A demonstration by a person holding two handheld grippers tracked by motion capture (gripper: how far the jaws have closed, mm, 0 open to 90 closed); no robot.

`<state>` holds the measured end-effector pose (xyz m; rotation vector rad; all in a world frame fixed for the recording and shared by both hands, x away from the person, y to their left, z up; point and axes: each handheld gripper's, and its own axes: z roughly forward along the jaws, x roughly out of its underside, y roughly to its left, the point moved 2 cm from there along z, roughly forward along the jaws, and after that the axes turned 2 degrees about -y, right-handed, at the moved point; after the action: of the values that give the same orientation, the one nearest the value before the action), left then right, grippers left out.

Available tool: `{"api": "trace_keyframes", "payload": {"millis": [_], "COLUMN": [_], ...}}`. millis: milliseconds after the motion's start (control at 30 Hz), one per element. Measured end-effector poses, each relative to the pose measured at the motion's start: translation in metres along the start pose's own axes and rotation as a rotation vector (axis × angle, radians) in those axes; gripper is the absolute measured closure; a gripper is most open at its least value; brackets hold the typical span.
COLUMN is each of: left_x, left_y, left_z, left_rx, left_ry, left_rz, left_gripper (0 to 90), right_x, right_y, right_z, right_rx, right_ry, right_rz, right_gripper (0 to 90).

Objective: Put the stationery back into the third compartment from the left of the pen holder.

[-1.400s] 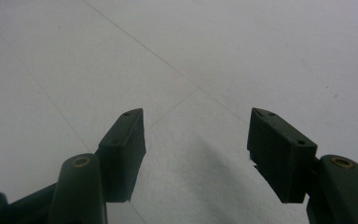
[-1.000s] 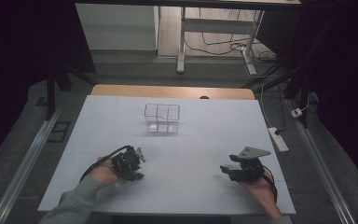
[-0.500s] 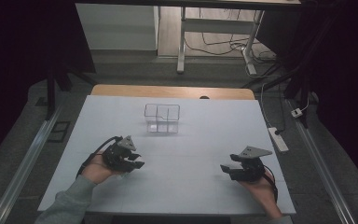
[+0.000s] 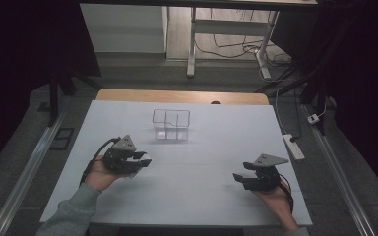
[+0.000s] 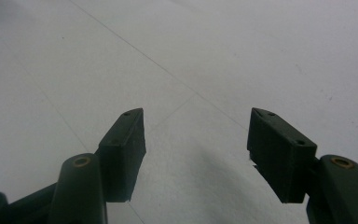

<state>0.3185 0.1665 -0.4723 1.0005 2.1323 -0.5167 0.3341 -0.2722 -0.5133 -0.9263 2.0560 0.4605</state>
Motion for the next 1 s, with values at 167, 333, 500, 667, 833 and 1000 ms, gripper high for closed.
{"api": "trace_keyframes", "payload": {"millis": [167, 333, 500, 667, 833, 1000], "left_x": [-0.006, -0.012, -0.018, -0.025, -0.034, -0.042], "left_y": [0.005, 0.010, 0.013, 0.016, 0.020, 0.021], "left_z": [-0.002, -0.003, -0.002, 0.000, 0.003, 0.009], "left_rx": [0.035, 0.025, 0.006, 0.000, 0.017, 0.017], "left_ry": [-0.062, -0.090, -0.128, -0.163, -0.196, -0.213], "left_rz": [-0.031, -0.037, -0.048, -0.054, -0.050, -0.041], "left_gripper": [64.4, 64.3, 64.3, 64.3, 64.3, 64.3], "right_x": [0.000, 0.000, 0.000, 0.000, 0.000, 0.000], "right_y": [-0.001, -0.001, -0.001, -0.001, -0.002, -0.002], "right_z": [0.000, 0.000, 0.000, 0.000, 0.000, 0.000], "right_rx": [0.001, -0.001, 0.001, 0.002, 0.003, 0.004], "right_ry": [-0.009, -0.006, -0.009, -0.005, -0.006, -0.001], "right_rz": [0.003, 0.003, 0.003, 0.002, 0.003, 0.002], "right_gripper": [35.9, 35.7, 35.5, 35.1, 34.9, 34.8]}}
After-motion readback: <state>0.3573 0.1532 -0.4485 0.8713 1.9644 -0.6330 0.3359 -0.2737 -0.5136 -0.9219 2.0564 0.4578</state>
